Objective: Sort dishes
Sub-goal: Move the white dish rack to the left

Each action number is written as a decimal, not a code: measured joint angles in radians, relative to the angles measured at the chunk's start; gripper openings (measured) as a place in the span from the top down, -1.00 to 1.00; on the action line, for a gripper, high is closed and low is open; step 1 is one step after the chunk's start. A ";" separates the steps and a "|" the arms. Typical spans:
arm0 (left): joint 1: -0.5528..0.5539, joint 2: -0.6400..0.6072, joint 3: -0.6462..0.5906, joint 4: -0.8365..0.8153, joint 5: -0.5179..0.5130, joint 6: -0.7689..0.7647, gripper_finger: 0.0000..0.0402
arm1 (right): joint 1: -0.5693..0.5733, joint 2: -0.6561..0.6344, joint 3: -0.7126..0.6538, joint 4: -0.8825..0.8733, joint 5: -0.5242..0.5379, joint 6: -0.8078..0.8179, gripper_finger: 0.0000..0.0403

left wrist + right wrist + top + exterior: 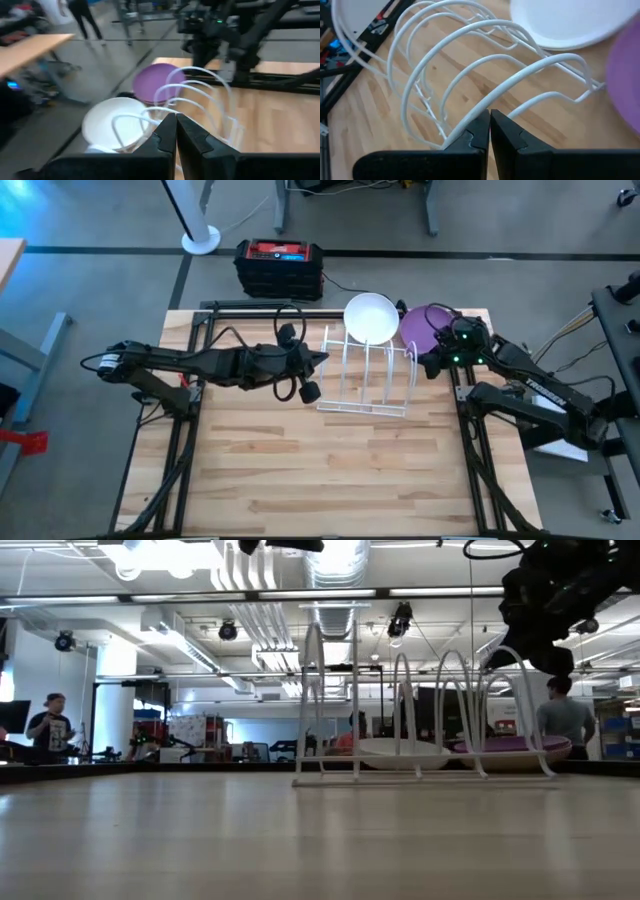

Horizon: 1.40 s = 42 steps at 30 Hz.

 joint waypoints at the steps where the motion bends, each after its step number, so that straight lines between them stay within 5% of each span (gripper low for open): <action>1: -0.007 -0.003 0.000 -0.006 -0.041 0.008 1.00 | 0.013 0.017 0.000 0.019 -0.001 0.005 0.96; 7: -0.071 -0.037 -0.001 -0.075 -0.317 0.025 1.00 | 0.087 0.134 0.000 0.130 0.028 0.023 0.96; 21: -0.229 -0.122 -0.003 -0.157 -0.496 -0.017 1.00 | 0.212 0.383 0.091 0.272 0.167 0.002 0.96; 42: -0.254 -0.144 -0.003 -0.276 -0.530 -0.102 1.00 | 0.353 0.880 0.500 0.288 0.209 -0.104 0.96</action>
